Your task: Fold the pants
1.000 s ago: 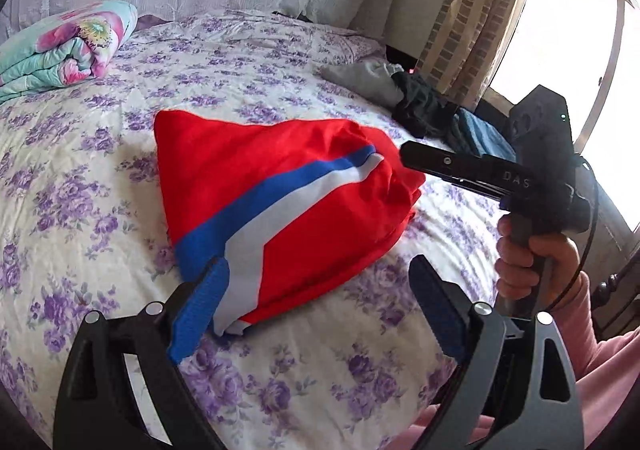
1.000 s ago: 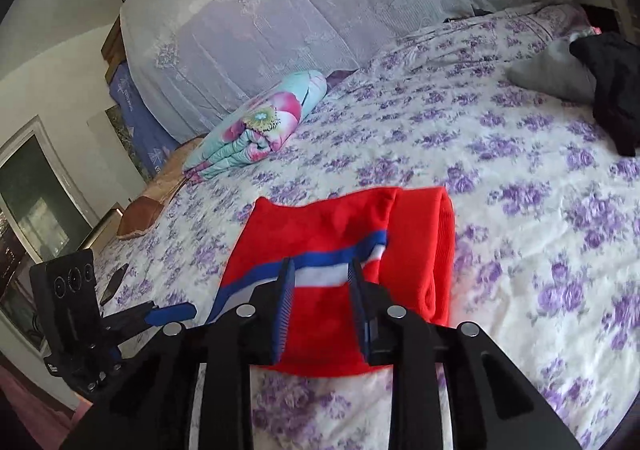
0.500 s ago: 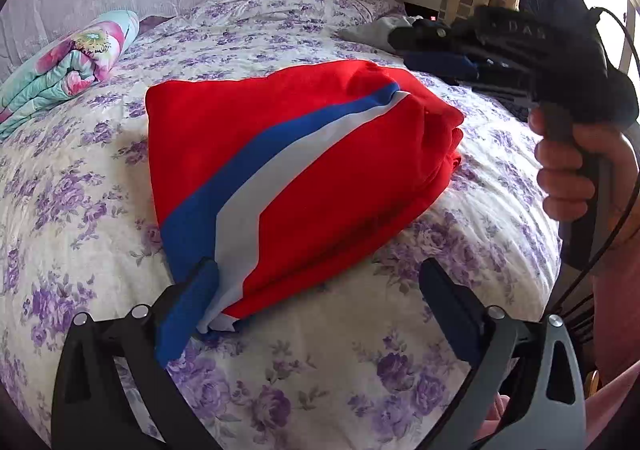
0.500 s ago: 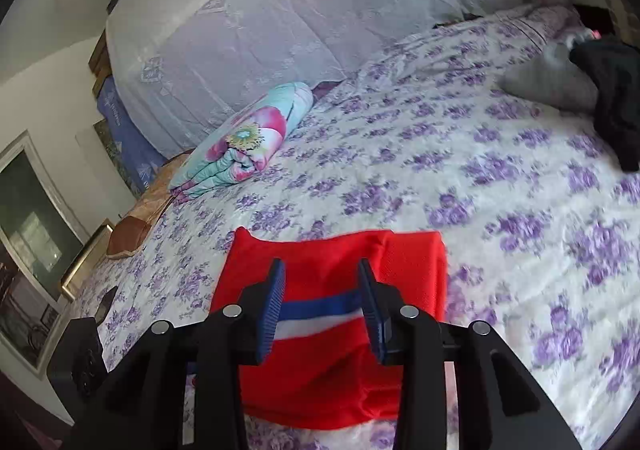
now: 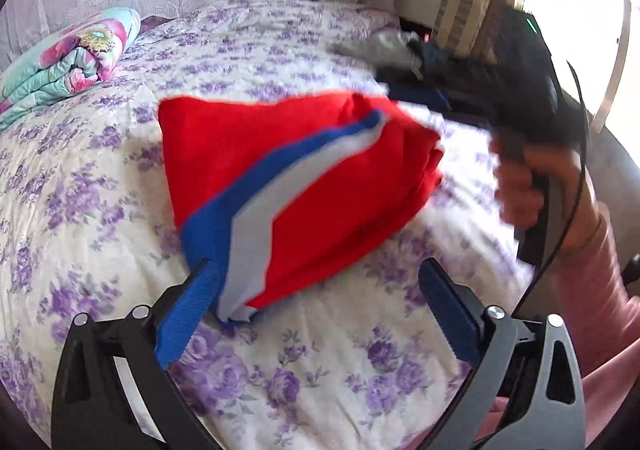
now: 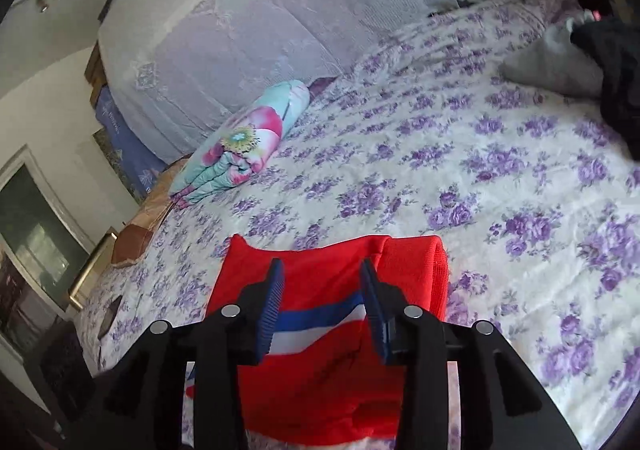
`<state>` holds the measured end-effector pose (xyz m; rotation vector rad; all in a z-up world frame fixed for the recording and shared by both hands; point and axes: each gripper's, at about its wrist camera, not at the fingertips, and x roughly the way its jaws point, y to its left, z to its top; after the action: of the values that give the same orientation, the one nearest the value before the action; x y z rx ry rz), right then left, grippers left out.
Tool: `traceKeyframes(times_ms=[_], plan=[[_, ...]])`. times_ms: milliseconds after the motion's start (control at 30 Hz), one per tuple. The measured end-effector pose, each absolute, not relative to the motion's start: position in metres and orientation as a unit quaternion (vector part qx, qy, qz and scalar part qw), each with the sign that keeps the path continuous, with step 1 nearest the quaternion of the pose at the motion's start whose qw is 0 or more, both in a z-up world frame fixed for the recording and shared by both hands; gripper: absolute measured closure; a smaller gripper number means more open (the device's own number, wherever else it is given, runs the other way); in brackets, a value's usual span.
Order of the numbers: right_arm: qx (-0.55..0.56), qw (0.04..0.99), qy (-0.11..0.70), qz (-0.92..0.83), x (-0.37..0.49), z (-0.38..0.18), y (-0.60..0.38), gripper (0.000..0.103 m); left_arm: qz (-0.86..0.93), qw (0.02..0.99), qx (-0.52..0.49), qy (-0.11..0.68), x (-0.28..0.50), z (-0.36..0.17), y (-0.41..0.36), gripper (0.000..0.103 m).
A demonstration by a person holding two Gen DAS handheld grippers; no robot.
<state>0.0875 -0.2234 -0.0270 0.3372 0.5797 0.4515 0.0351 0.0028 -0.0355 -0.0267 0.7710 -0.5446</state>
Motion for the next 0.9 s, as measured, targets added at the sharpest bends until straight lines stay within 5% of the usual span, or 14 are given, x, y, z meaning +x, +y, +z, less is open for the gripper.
traceKeyframes(times_ms=[167, 300, 367, 433, 500, 900], plan=[[0.128, 0.918, 0.306, 0.22, 0.056, -0.044, -0.219, 0.063, -0.263, 0.895, -0.053, 0.355, 0.057, -0.018, 0.011, 0.005], [0.109, 0.922, 0.307, 0.21, 0.044, -0.062, -0.228, 0.063, -0.264, 0.869, -0.047, 0.416, 0.076, -0.05, -0.005, 0.005], [0.122, 0.92, 0.303, 0.218, 0.039, -0.053, -0.234, 0.055, -0.251, 0.866, -0.021, 0.431, 0.076, -0.063, -0.012, 0.005], [0.144, 0.92, 0.29, 0.22, 0.035, -0.044, -0.244, 0.036, -0.246, 0.874, 0.009, 0.419, 0.067, -0.058, -0.016, 0.005], [0.17, 0.918, 0.279, 0.225, 0.038, -0.038, -0.257, 0.031, -0.258, 0.876, -0.004, 0.408, 0.063, -0.043, -0.011, 0.005], [0.31, 0.813, 0.408, 0.275, 0.13, -0.09, -0.304, 0.03, -0.252, 0.818, -0.173, 0.487, 0.099, -0.071, 0.04, 0.005]])
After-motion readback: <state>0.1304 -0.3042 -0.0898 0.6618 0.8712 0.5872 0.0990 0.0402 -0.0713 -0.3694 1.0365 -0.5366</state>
